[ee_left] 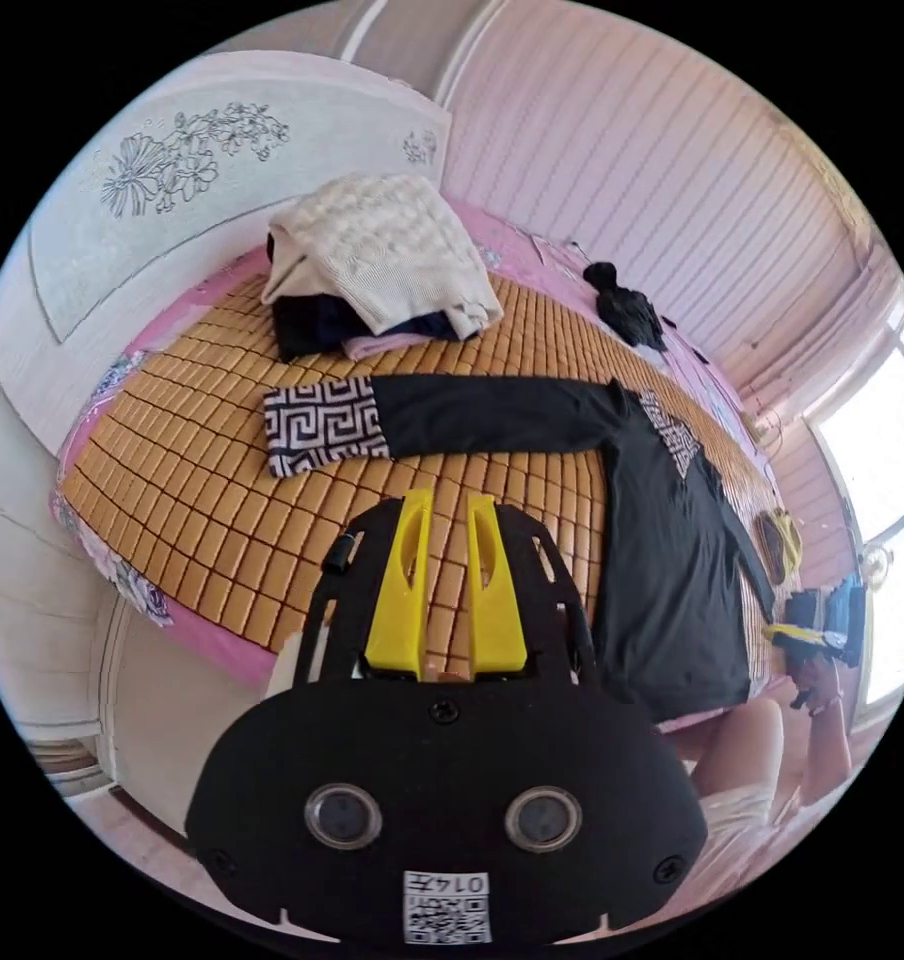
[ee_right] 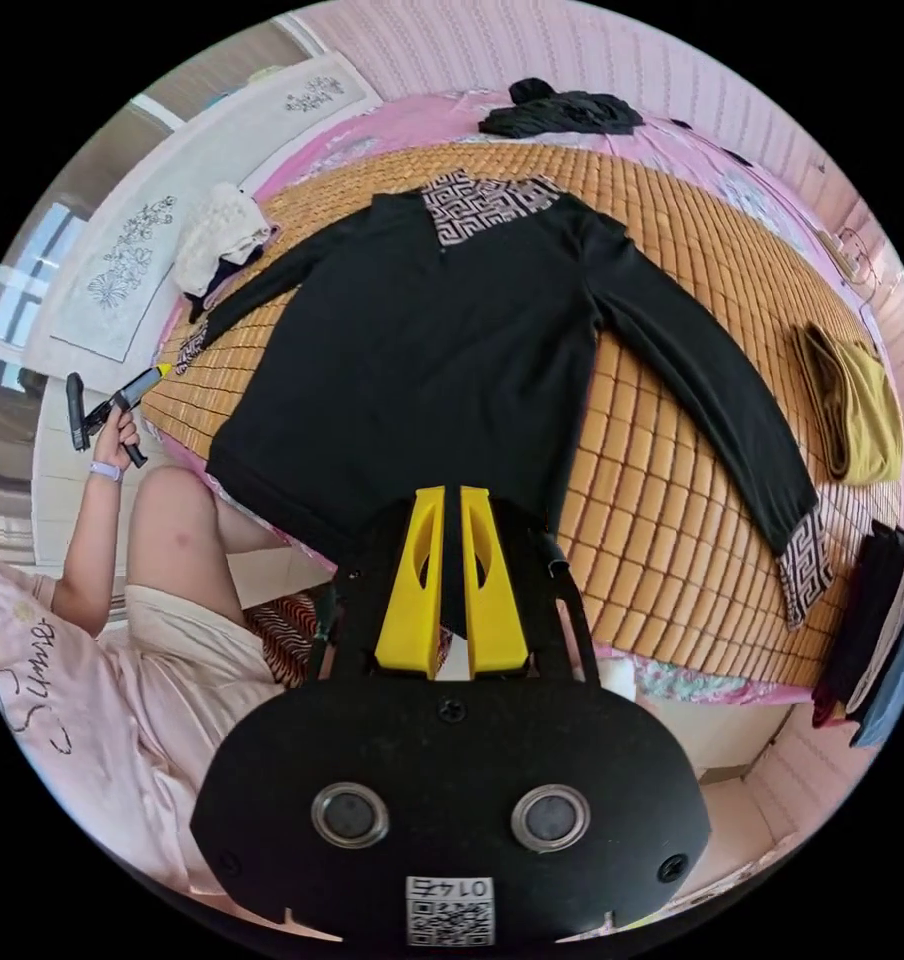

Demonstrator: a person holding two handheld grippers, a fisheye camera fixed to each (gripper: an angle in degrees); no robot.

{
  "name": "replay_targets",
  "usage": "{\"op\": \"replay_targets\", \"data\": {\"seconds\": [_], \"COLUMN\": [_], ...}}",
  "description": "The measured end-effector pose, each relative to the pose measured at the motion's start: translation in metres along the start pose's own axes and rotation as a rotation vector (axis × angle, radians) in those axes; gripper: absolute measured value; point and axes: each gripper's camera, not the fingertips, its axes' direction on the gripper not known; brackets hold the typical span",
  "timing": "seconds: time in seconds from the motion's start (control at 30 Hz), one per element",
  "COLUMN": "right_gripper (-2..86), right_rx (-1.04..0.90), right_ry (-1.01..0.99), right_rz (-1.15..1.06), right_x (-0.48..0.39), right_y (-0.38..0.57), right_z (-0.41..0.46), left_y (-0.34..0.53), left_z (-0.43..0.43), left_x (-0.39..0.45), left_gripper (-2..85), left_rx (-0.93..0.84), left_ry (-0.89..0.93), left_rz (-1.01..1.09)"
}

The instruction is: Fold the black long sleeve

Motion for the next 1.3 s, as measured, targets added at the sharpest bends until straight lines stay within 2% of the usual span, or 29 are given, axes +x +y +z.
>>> {"op": "replay_targets", "data": {"seconds": [0.07, 0.2, 0.43, 0.53, 0.7, 0.87, 0.97, 1.0, 1.03, 1.2, 1.3], "right_gripper": [5.1, 8.5, 9.7, 9.9, 13.9, 14.0, 13.0, 10.5, 7.9, 0.8, -0.2], "right_rx": [0.035, 0.032, -0.046, -0.040, -0.080, -0.004, -0.072, -0.115, -0.066, -0.107, -0.028], "right_ry": [-0.044, -0.104, -0.155, -0.154, -0.054, -0.039, 0.012, 0.077, 0.099, 0.032, -0.113], "right_rz": [-0.088, -0.265, -0.579, -0.669, -0.832, -0.811, -0.770, -0.726, -0.716, -0.724, -0.619], "right_x": [-0.025, -0.088, -0.210, -0.261, -0.340, -0.391, -0.406, -0.407, -0.407, -0.392, -0.361], "right_y": [-0.018, -0.066, -0.136, -0.153, -0.167, -0.190, -0.201, -0.204, -0.204, -0.203, -0.208], "right_z": [0.001, 0.014, 0.051, 0.075, 0.122, 0.128, 0.142, 0.146, 0.139, 0.112, 0.067], "left_y": [-0.008, -0.014, -0.011, -0.015, -0.014, -0.015, -0.008, -0.007, -0.005, 0.007, 0.016], "left_z": [0.010, 0.022, 0.045, 0.048, 0.080, 0.111, 0.124, 0.126, 0.130, 0.143, 0.133], "left_x": [-0.018, -0.042, -0.076, -0.091, -0.104, -0.099, -0.096, -0.095, -0.093, -0.084, -0.062], "left_gripper": [6.9, 7.1, 7.7, 7.9, 10.6, 9.2, 5.5, 4.7, 3.2, -0.7, -0.9], "left_rx": [0.120, 0.238, 0.230, 0.243, 0.137, 0.037, 0.017, 0.013, 0.004, 0.002, 0.136], "left_ry": [0.013, -0.087, -0.153, -0.115, -0.044, -0.074, -0.117, -0.125, -0.135, -0.091, -0.056], "left_rz": [-0.059, -0.189, -0.272, -0.282, -0.304, -0.283, -0.290, -0.285, -0.274, -0.252, -0.179]}}
